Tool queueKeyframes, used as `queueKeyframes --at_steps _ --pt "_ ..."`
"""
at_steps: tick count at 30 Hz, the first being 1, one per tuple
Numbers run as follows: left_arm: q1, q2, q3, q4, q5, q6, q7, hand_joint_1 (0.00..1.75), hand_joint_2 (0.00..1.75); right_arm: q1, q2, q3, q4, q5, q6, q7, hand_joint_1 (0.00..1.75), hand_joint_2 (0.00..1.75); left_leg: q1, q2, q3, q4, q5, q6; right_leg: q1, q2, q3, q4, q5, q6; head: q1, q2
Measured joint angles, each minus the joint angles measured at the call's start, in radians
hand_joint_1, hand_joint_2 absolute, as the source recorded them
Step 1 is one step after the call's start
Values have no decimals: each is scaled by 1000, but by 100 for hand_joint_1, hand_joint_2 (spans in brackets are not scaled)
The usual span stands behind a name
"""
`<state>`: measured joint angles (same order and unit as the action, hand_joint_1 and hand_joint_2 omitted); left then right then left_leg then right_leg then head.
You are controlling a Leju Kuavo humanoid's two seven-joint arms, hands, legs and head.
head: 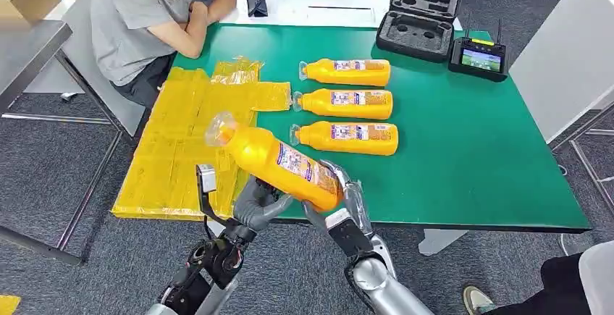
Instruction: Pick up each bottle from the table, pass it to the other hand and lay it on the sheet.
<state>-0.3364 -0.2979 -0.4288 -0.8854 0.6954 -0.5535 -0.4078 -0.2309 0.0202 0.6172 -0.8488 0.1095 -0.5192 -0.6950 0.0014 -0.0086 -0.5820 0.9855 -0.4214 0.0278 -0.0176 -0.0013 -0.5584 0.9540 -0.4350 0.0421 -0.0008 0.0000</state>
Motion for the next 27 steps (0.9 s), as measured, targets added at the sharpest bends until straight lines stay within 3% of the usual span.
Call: queueKeyframes --at_steps 24,27 --pt "-1 0 -6 -6 -2 0 -2 0 175 0 6 0 0 10 15 0 175 175 0 0 0 0 0 0 0 0 0 0 0 0 0 0" --pt "-1 0 -6 -6 -2 0 -3 72 175 0 6 0 0 10 15 0 175 175 0 0 0 0 0 0 0 0 0 0 0 0 0 0"
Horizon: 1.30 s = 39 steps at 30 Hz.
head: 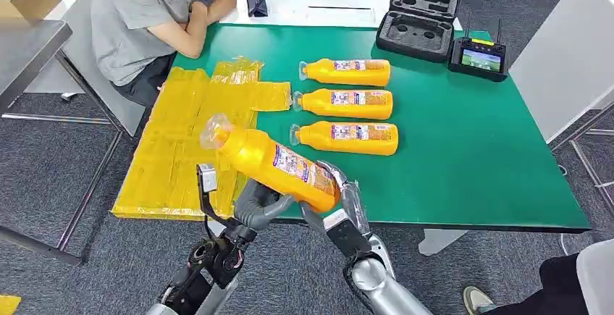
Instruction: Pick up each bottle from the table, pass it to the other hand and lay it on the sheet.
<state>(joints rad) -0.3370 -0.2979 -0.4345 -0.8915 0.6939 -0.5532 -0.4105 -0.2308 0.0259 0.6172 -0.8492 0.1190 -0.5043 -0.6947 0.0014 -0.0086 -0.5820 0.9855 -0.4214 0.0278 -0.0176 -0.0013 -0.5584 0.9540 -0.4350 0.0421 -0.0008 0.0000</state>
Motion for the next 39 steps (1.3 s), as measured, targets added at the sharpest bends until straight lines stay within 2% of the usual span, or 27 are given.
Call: queueKeyframes --at_steps 1,2,3,15,16,29,30,31,32,39 --pt "0 0 0 0 0 0 0 82 175 0 0 0 0 0 0 0 175 175 0 0 0 0 0 0 0 0 0 0 0 0 0 0" --pt "0 0 0 0 0 0 0 105 175 0 0 0 0 0 0 0 175 175 0 0 0 0 0 0 0 0 0 0 0 0 0 0" --pt "0 0 0 0 -1 0 0 113 175 0 0 0 0 0 2 0 175 175 0 0 0 0 0 0 0 0 0 0 0 0 0 0" --pt "0 0 0 -1 -3 0 0 113 175 0 0 0 0 1 3 0 175 175 0 0 0 0 0 0 0 0 0 0 0 0 0 0" --pt "0 0 0 -2 -3 0 0 171 175 0 0 0 0 1 3 0 175 175 0 0 0 0 0 0 0 0 0 0 0 0 0 0" --pt "1 0 0 -16 -27 8 -35 175 175 -4 8 -3 5 17 16 -2 175 175 0 0 0 0 0 0 0 0 0 0 0 0 0 0" --pt "1 0 0 -16 -28 8 -37 175 175 -5 8 -3 6 18 19 -2 166 175 0 0 0 0 0 0 0 0 0 0 0 0 0 0" --pt "1 0 0 -16 -29 7 -40 175 175 -6 8 -3 7 19 21 -2 28 175 0 0 0 0 0 0 0 0 0 0 0 0 0 0" --pt "1 0 0 -16 -29 7 -42 175 175 -8 8 -2 9 19 24 -2 2 175 0 0 0 0 0 0 0 0 0 0 0 0 0 0" --pt "1 0 0 -16 -32 5 -52 175 175 -12 14 -2 36 21 42 -2 0 175 0 0 0 0 0 0 0 0 0 0 0 0 0 0"
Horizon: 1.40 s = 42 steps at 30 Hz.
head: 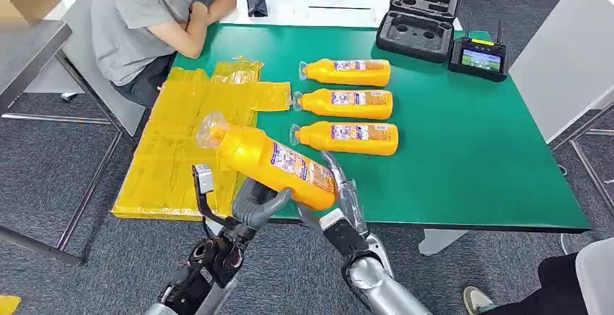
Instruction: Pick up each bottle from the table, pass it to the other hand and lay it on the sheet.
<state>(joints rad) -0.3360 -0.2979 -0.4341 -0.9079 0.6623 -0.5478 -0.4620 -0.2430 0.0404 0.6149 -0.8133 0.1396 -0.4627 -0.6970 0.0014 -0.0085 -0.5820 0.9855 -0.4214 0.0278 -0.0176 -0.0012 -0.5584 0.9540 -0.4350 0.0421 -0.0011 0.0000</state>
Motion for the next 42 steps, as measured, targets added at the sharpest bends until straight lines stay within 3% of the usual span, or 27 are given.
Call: queueKeyframes --at_steps 1,18,23,38,42 --pt "0 0 0 0 0 1 0 175 175 -1 0 0 6 2 -1 0 0 0 0 0 0 0 0 0 0 0 0 0 0 0 1 0" --pt "6 1 1 -18 -20 22 -3 175 175 -10 5 -15 34 16 -23 0 0 0 0 0 0 0 0 0 0 0 0 0 0 0 0 0" --pt "6 1 10 -27 -149 242 -72 175 175 -1 5 -23 34 19 -43 0 0 0 0 0 0 0 0 0 0 0 0 0 0 0 1 0" --pt "17 9 51 -51 -191 299 -101 175 175 24 5 -24 -9 37 -77 0 0 0 0 0 0 0 0 0 0 0 0 0 0 0 0 0" --pt "17 15 55 -55 -282 416 -146 175 175 32 4 -24 -16 37 -84 0 0 0 0 0 0 0 0 0 0 0 0 0 0 0 0 0"
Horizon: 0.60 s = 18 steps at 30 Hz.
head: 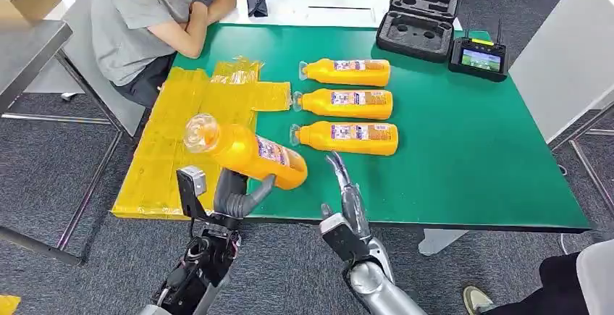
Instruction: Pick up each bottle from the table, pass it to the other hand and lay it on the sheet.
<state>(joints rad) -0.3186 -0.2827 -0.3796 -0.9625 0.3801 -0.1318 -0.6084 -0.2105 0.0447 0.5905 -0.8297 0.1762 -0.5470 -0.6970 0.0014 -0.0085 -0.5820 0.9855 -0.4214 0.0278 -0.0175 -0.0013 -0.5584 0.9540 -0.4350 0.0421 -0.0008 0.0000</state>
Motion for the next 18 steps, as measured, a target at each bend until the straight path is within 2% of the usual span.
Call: queueKeyframes --at_steps 6,11,18 --pt "0 10 5 0 -68 96 -30 175 175 8 -2 0 -5 0 -2 0 0 0 0 0 0 0 0 0 0 0 0 0 0 0 0 0" --pt "-4 23 5 1 -311 425 -85 175 175 18 -3 -1 -5 0 -11 0 0 0 0 0 0 0 0 0 0 0 0 0 0 0 0 0" --pt "-21 49 22 42 -484 664 -89 175 175 30 -3 -10 -5 1 -11 0 0 0 0 0 0 0 0 0 0 0 0 0 0 0 0 0"
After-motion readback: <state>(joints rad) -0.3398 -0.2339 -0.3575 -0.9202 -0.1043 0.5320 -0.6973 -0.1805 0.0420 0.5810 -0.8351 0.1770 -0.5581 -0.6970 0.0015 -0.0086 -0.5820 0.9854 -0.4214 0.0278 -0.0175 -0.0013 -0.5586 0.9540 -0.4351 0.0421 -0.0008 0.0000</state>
